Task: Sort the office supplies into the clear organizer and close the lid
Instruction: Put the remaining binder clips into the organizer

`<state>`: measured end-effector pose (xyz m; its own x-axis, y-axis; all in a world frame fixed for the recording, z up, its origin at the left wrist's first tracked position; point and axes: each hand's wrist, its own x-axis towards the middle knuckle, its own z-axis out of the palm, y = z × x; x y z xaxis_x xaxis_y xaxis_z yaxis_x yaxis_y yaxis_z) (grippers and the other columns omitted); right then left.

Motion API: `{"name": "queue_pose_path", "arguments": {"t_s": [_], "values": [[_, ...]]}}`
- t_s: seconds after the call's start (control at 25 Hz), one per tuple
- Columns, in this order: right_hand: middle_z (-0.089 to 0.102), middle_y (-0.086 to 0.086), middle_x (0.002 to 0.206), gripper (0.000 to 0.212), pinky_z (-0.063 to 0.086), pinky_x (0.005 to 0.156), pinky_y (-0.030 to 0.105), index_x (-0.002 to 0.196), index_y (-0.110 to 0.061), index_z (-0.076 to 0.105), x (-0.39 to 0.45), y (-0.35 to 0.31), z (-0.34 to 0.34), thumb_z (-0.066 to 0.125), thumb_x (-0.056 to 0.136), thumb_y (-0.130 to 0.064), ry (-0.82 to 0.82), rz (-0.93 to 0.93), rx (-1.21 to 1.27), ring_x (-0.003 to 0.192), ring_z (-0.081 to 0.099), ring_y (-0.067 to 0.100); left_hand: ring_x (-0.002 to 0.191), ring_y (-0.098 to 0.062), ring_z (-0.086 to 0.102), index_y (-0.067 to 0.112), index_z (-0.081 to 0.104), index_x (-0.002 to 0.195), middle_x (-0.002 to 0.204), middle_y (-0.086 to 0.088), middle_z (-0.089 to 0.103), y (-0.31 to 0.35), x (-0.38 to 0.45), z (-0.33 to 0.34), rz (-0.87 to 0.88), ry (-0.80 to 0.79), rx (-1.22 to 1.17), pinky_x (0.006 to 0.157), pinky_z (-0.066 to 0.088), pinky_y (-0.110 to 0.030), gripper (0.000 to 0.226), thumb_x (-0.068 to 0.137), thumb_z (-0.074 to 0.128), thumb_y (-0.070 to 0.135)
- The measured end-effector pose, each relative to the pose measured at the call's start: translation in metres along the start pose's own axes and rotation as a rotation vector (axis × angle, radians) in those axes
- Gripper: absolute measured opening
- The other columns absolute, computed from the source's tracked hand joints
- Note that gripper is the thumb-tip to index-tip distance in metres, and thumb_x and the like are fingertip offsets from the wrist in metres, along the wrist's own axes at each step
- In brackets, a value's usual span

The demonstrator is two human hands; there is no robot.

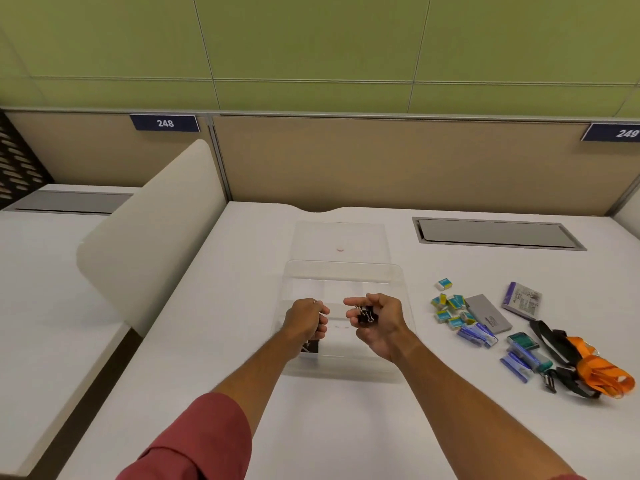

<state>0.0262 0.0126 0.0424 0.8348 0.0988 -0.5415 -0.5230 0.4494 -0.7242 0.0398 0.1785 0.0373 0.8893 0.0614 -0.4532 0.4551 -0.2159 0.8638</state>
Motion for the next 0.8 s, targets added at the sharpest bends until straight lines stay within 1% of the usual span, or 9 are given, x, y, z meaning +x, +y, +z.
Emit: {"name": "queue_pose_path", "arguments": {"t_s": [0.08, 0.16, 0.28, 0.4, 0.48, 0.56, 0.64, 0.72, 0.8], "values": [[0.066, 0.014, 0.070, 0.040, 0.039, 0.042, 0.023, 0.100, 0.002, 0.069, 0.005, 0.006, 0.015, 0.041, 0.091, -0.025, -0.011, 0.022, -0.046, 0.056, 0.060, 0.020, 0.059, -0.021, 0.056, 0.004, 0.064, 0.087, 0.072, -0.011, 0.062, -0.005, 0.003, -0.020, -0.012, -0.011, -0.032, 0.052, 0.050, -0.027, 0.024, 0.090, 0.043, 0.013], [0.066, 0.015, 0.074, 0.028, 0.048, 0.049, 0.025, 0.105, 0.001, 0.065, 0.010, 0.010, 0.029, 0.046, 0.090, -0.013, -0.009, 0.021, -0.132, 0.060, 0.061, 0.021, 0.057, -0.020, 0.056, 0.004, 0.065, 0.087, 0.071, -0.011, 0.061, -0.009, 0.006, -0.038, -0.009, 0.002, -0.025, 0.051, 0.051, -0.026, 0.021, 0.089, 0.045, 0.010], [0.064, 0.017, 0.081, 0.029, 0.054, 0.059, 0.026, 0.108, 0.001, 0.060, 0.020, 0.015, 0.046, 0.040, 0.089, 0.005, -0.001, -0.014, -0.335, 0.065, 0.061, 0.021, 0.061, -0.019, 0.061, 0.004, 0.066, 0.090, 0.076, -0.012, 0.065, -0.019, 0.010, -0.056, 0.059, 0.022, 0.101, 0.059, 0.057, -0.027, 0.019, 0.091, 0.049, 0.010], [0.062, 0.019, 0.084, 0.029, 0.057, 0.062, 0.028, 0.106, 0.002, 0.058, 0.025, 0.023, 0.058, 0.037, 0.088, 0.011, -0.004, -0.092, -0.598, 0.067, 0.061, 0.020, 0.068, -0.024, 0.062, -0.003, 0.066, 0.084, 0.081, -0.020, 0.067, -0.028, 0.013, -0.064, 0.251, -0.015, 0.378, 0.069, 0.056, -0.036, 0.019, 0.090, 0.053, 0.010], [0.063, 0.020, 0.087, 0.027, 0.059, 0.066, 0.030, 0.106, 0.002, 0.059, 0.028, 0.028, 0.063, 0.041, 0.087, 0.009, 0.001, -0.180, -0.788, 0.069, 0.062, 0.020, 0.073, -0.027, 0.062, 0.000, 0.067, 0.080, 0.081, -0.018, 0.069, -0.032, 0.013, -0.063, 0.360, -0.051, 0.609, 0.073, 0.052, -0.038, 0.018, 0.088, 0.055, 0.010], [0.065, 0.021, 0.092, 0.026, 0.059, 0.070, 0.033, 0.106, -0.001, 0.061, 0.030, 0.032, 0.067, 0.045, 0.087, 0.005, 0.022, -0.273, -0.962, 0.073, 0.064, 0.021, 0.082, -0.027, 0.064, 0.007, 0.071, 0.090, 0.087, -0.011, 0.071, -0.032, 0.013, -0.062, 0.403, -0.078, 0.740, 0.076, 0.051, -0.035, 0.016, 0.088, 0.056, 0.012], [0.067, 0.018, 0.095, 0.025, 0.058, 0.071, 0.034, 0.106, -0.005, 0.063, 0.033, 0.034, 0.071, 0.045, 0.089, 0.002, 0.031, -0.359, -1.110, 0.076, 0.063, 0.022, 0.092, -0.027, 0.064, 0.011, 0.070, 0.106, 0.099, -0.009, 0.071, -0.033, 0.015, -0.062, 0.415, -0.095, 0.797, 0.082, 0.051, -0.034, 0.022, 0.089, 0.056, 0.012], [0.067, 0.015, 0.098, 0.025, 0.053, 0.066, 0.025, 0.107, -0.007, 0.064, 0.036, 0.036, 0.074, 0.046, 0.091, 0.000, 0.027, -0.407, -1.210, 0.078, 0.061, 0.021, 0.099, -0.029, 0.063, 0.014, 0.065, 0.118, 0.107, -0.010, 0.069, -0.034, 0.016, -0.063, 0.425, -0.091, 0.824, 0.085, 0.051, -0.036, 0.030, 0.089, 0.056, 0.013], [0.068, 0.010, 0.097, 0.028, 0.049, 0.067, 0.021, 0.109, -0.009, 0.066, 0.038, 0.038, 0.075, 0.047, 0.092, 0.001, 0.018, -0.418, -1.275, 0.084, 0.062, 0.022, 0.097, -0.028, 0.062, 0.018, 0.061, 0.122, 0.108, -0.008, 0.068, -0.033, 0.015, -0.065, 0.461, -0.067, 0.860, 0.083, 0.053, -0.039, 0.037, 0.085, 0.058, 0.015]]}}
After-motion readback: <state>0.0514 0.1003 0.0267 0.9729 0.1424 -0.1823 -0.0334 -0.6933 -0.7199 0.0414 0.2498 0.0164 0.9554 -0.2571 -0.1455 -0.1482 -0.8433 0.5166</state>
